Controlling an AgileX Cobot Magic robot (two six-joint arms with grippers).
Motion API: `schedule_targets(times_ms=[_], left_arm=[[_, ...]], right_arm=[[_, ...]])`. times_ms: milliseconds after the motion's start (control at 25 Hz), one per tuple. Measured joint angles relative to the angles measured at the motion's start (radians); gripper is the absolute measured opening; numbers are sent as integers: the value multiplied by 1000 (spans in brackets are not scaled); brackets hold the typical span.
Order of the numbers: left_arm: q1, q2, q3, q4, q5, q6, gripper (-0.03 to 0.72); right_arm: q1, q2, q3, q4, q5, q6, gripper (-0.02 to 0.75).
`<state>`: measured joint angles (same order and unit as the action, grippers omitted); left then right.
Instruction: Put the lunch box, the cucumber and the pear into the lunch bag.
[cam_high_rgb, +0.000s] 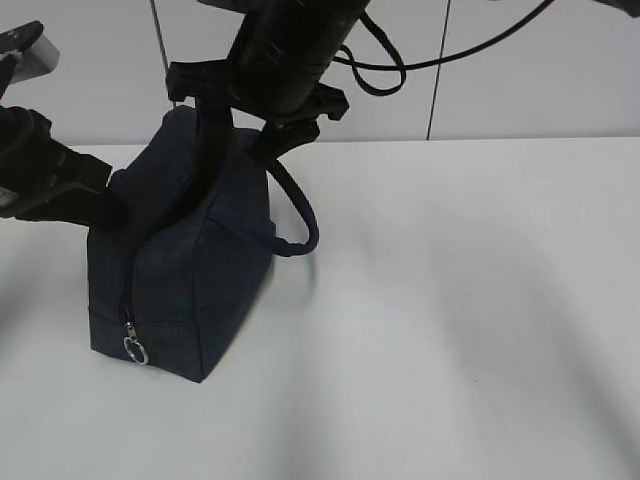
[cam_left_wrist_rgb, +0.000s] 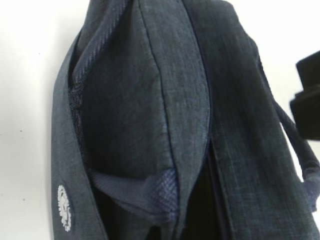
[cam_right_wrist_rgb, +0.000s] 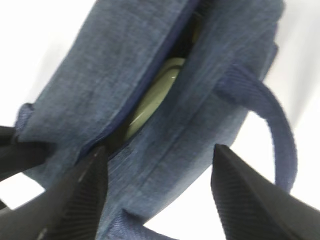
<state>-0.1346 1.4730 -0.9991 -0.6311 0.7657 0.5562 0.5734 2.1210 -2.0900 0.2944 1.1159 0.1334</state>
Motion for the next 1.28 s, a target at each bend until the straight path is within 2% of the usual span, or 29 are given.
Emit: schedule_targets(times_ms=[360,560,600,680,840,880,1000,1160,1280], left_arm=[[0,0,0,0,0,0,2],[0,0,0,0,0,0,2],[0,0,0,0,0,0,2],[0,0,0,0,0,0,2],[0,0,0,1,-2,0,2],[0,0,0,1,-5,0,2],[0,7,-1,1,-8,0,2],[-3,49,-25,-4,10,0,2],[-31,84,-57,-4,15,0,2]], right_arm=[[-2,13,0,-25,-41,42,498],[-2,62,0,7,-45,46,491],[-2,74,0,15,-50,46,473],[-2,87,0,12,-55,48,386],[-2,89,0,-72,-52,65,88],[-2,89,0,-101,-43,78,41],[-2,89,0,-195,-7,125,9],[-2,74,0,-239,-2,147,5],[-2,58,0,-260,2,148,4]])
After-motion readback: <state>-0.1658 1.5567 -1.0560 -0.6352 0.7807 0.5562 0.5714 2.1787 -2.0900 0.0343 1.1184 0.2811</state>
